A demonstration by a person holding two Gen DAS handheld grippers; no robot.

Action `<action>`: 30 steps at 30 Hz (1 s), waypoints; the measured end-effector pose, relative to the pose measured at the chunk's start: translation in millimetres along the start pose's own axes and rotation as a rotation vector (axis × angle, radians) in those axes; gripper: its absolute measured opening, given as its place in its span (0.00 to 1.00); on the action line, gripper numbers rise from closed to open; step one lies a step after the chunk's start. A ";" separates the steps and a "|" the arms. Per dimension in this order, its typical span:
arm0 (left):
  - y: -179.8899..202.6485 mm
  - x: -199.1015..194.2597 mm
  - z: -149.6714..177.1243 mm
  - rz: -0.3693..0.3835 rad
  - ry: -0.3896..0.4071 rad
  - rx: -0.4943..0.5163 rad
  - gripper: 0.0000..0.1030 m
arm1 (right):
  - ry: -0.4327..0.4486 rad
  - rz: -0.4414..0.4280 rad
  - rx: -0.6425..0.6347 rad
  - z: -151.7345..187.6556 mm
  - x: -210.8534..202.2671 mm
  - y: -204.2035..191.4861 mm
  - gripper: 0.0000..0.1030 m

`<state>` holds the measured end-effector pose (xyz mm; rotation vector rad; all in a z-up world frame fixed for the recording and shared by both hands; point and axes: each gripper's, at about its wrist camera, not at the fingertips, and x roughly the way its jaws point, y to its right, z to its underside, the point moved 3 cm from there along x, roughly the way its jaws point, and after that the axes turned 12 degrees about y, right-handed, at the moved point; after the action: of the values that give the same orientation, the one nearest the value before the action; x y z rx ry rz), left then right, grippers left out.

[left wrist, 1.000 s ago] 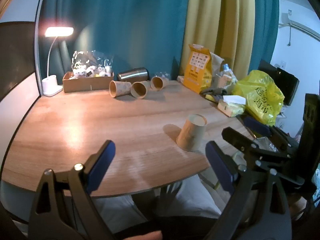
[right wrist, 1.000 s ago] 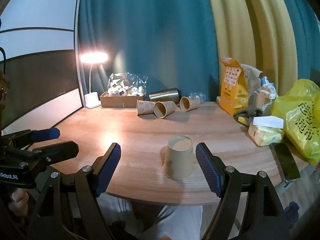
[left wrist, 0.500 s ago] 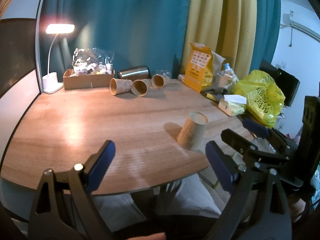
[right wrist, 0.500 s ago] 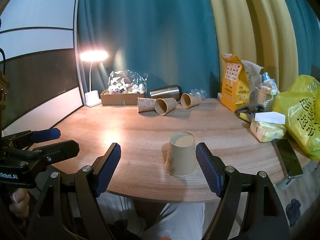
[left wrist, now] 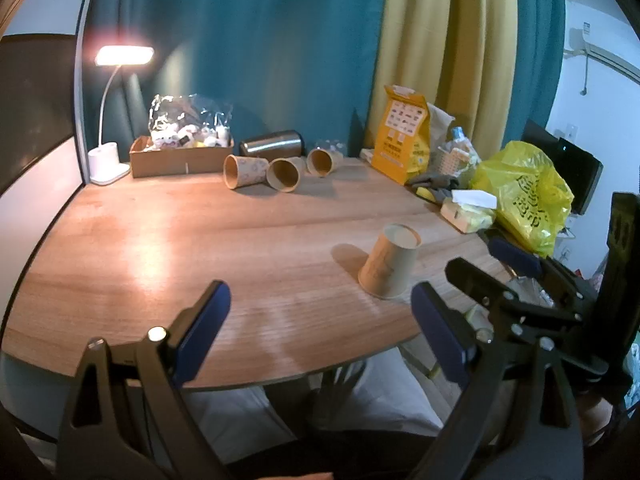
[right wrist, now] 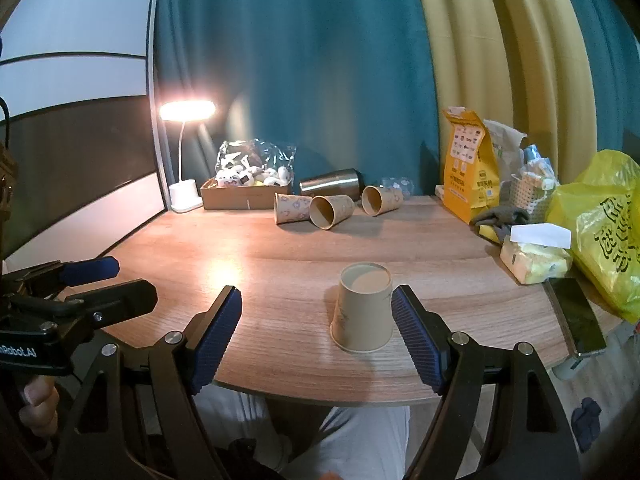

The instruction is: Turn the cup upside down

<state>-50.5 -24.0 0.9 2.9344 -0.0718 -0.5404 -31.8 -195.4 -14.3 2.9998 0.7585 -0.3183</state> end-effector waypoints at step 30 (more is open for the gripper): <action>1.2 4.1 3.6 -0.014 -0.016 0.002 0.90 | -0.019 0.001 0.010 9.0 3.5 7.6 0.78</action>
<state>-48.0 -26.0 -3.6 2.9347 -0.0544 -0.5663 -26.9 -201.2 -24.0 3.0015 0.7562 -0.3504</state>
